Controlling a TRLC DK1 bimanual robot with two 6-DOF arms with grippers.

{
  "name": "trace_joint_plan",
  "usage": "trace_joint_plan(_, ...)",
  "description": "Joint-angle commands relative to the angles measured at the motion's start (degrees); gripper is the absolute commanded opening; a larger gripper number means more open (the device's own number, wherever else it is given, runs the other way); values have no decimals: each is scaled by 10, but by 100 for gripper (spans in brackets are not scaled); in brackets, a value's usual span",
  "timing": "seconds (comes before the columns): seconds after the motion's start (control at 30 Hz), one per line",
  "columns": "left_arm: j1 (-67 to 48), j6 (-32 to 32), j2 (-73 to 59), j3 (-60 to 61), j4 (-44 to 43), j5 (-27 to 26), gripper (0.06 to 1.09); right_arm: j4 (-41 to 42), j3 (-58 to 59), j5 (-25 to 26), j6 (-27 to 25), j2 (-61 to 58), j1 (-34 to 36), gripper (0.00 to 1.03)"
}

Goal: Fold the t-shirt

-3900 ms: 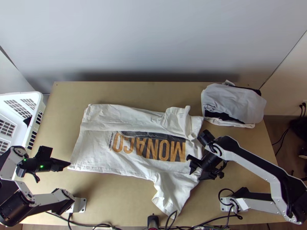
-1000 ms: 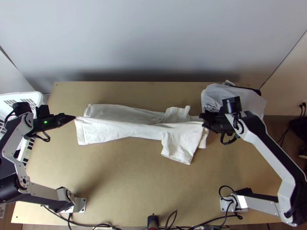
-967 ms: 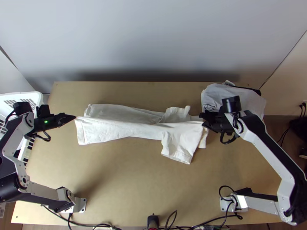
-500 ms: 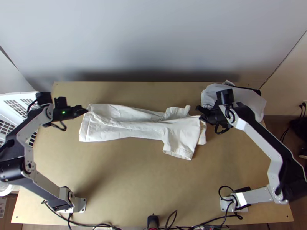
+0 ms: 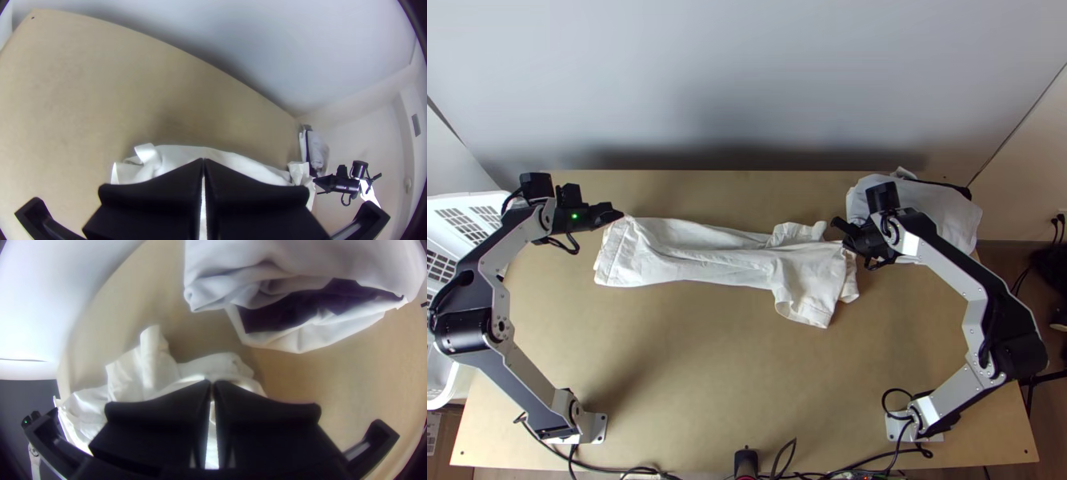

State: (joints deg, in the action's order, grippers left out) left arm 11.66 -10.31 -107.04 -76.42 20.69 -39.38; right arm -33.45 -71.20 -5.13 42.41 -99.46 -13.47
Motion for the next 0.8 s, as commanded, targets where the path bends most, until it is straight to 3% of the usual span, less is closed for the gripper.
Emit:
trace_joint_plan(0.0, -5, -1, -29, -22, 5, 28, 10, 5, -2, 13, 3, -20, 2, 3)
trace_joint_plan(0.07, -6, -1, -36, -22, 7, 33, 10, 4, -4, 13, -1, -14, -1, 8)
trace_joint_plan(0.13, -8, -2, -38, -21, 9, 33, 10, -7, -6, 12, -4, 7, -5, 41)
trace_joint_plan(0.17, -9, -2, -38, -21, 11, 33, 10, -32, -10, 6, -5, 20, -9, 50)
trace_joint_plan(0.3, -8, 3, -39, -19, 11, 33, 10, -150, -39, -45, -7, 73, -26, 63)
trace_joint_plan(0.47, -8, 6, -40, -19, 9, 33, 10, -256, 8, -57, 4, 136, -48, 63)
trace_joint_plan(0.77, -14, -1, -38, -26, 7, 33, 10, -188, 121, -74, 2, 117, -61, 63)
